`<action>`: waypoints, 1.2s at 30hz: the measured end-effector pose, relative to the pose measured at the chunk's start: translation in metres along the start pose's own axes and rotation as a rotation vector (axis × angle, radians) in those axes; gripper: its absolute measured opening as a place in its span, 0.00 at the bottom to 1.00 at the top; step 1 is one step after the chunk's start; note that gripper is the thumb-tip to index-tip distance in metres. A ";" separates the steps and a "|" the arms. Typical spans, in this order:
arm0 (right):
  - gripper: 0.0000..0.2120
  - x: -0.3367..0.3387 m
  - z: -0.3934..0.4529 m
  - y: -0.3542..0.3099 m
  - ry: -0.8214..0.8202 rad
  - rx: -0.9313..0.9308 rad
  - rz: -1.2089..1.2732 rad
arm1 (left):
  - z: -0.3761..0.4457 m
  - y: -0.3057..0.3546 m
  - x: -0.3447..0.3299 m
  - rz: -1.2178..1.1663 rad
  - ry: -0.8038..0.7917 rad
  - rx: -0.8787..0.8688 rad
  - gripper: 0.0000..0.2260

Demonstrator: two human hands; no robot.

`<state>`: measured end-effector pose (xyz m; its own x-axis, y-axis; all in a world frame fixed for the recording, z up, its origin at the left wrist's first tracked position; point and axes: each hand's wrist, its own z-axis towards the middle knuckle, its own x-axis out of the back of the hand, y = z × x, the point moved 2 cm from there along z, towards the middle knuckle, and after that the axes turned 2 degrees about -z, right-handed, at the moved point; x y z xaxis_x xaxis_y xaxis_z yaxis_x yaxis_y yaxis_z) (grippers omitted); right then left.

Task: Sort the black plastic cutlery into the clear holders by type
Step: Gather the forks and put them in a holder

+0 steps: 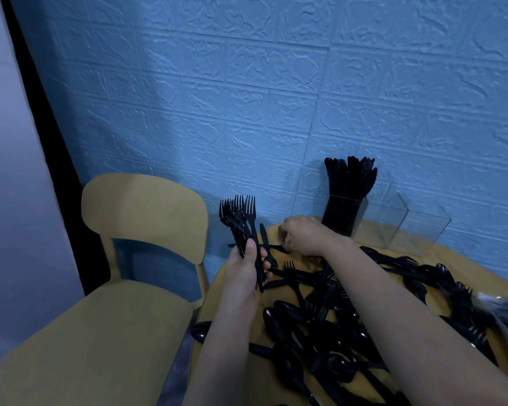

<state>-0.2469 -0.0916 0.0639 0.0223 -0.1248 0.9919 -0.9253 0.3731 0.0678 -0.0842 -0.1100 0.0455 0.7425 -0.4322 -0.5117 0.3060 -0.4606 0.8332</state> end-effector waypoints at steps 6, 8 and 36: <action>0.19 0.000 -0.008 0.008 -0.123 -0.024 0.169 | 0.000 -0.002 0.000 0.024 -0.003 -0.012 0.09; 0.16 -0.002 -0.005 0.008 -0.124 -0.022 0.187 | 0.000 -0.002 0.000 0.018 -0.003 -0.009 0.09; 0.05 0.078 -0.039 -0.014 0.379 0.084 0.717 | -0.009 -0.006 -0.010 0.145 -0.327 -0.001 0.09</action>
<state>-0.2175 -0.0706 0.1441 -0.4733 0.4436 0.7611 -0.7884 0.1722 -0.5906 -0.0875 -0.0957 0.0474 0.5485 -0.7185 -0.4277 0.2119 -0.3753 0.9023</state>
